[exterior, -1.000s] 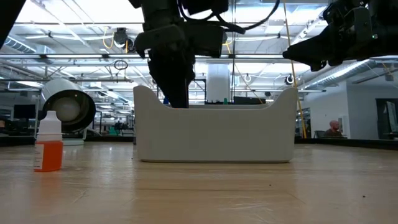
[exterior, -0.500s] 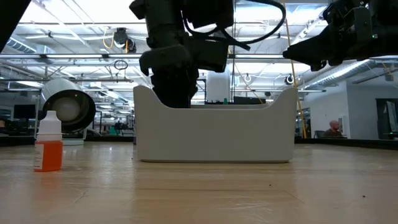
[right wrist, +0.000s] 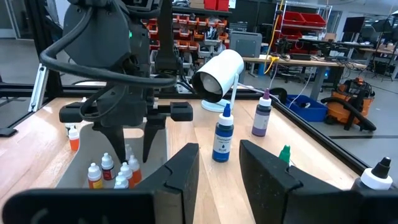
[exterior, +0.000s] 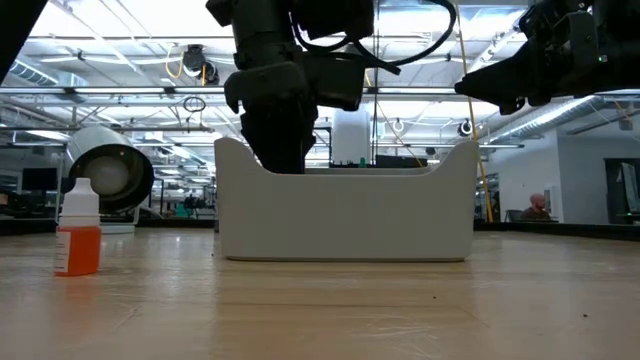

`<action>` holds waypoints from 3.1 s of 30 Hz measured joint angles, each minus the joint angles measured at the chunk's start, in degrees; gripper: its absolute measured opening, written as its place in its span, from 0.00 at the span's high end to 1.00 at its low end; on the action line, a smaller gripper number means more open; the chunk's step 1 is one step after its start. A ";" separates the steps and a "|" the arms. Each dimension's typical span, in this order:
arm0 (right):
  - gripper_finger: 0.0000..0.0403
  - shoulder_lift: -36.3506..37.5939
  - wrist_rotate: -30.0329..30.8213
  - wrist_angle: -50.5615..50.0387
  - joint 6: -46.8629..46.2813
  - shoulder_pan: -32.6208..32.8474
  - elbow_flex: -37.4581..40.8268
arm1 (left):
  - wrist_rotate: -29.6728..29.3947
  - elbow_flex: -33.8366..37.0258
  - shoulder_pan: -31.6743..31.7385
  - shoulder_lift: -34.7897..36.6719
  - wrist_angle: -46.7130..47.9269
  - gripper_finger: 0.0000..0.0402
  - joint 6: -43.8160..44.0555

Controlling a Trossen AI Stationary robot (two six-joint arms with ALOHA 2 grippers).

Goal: Pick & Place food coloring
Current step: Put the orange food coloring bottle into the bin

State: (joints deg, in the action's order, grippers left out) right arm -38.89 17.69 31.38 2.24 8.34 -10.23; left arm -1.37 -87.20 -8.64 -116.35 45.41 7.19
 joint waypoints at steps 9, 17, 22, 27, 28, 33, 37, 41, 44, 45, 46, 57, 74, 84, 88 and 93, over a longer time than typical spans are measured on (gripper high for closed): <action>0.74 0.00 0.00 0.02 0.00 0.00 -0.01 | -0.06 -0.05 0.00 1.74 2.53 0.52 1.10; 0.74 0.00 0.00 0.02 0.00 0.00 -0.01 | -0.16 -0.17 -1.08 11.70 13.46 0.52 10.12; 0.74 -0.02 0.00 -0.07 0.07 0.00 0.01 | -0.97 1.33 -6.72 18.38 16.51 0.54 20.36; 0.74 0.00 0.00 0.00 0.12 0.00 0.01 | -3.67 5.22 -15.23 19.20 14.03 0.53 22.55; 0.74 -0.02 0.00 0.02 0.13 0.00 0.01 | -3.59 6.14 -16.82 18.90 12.94 0.53 22.57; 0.74 0.00 0.00 0.10 -0.02 0.00 -0.01 | -3.05 11.22 -22.58 17.31 4.85 0.54 22.59; 0.74 -0.18 0.00 0.82 -0.04 0.00 -0.01 | -4.38 13.61 -24.33 16.49 -0.81 0.56 23.18; 0.74 -0.22 -0.31 0.85 -0.04 0.02 0.01 | -4.68 14.90 -24.86 15.27 -3.90 0.57 23.39; 0.74 -0.28 -0.45 0.82 -0.07 0.02 0.01 | -4.68 15.87 -24.59 14.24 -3.57 0.58 24.55; 0.74 -0.28 -0.97 0.90 -0.07 0.02 0.01 | -4.67 16.21 -24.48 13.80 -3.56 0.58 24.87; 0.74 -0.26 -1.39 0.96 -0.07 0.02 0.01 | -4.66 16.39 -24.32 13.28 -3.56 0.58 25.10; 0.74 -0.28 -1.49 0.94 -0.07 0.02 0.01 | -3.30 16.35 -23.41 10.44 -5.31 0.54 25.09; 0.74 -0.28 -1.49 0.94 -0.07 0.02 0.01 | -1.64 16.35 -23.47 10.42 -5.38 0.54 25.06; 0.74 -0.26 -1.49 0.94 -0.07 0.02 0.01 | -1.66 16.35 -22.81 10.44 -5.27 0.54 25.02; 0.74 -0.27 -1.49 0.94 -0.07 0.02 0.01 | -1.64 16.35 -22.77 10.44 -5.06 0.54 25.02; 0.74 -0.27 -1.49 0.94 -0.09 0.02 0.01 | -1.09 16.35 -22.82 10.44 -5.05 0.54 25.02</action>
State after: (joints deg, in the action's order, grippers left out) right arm -39.16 16.21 32.32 2.15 8.36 -10.22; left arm -2.46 -70.85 -31.46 -105.91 40.36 32.21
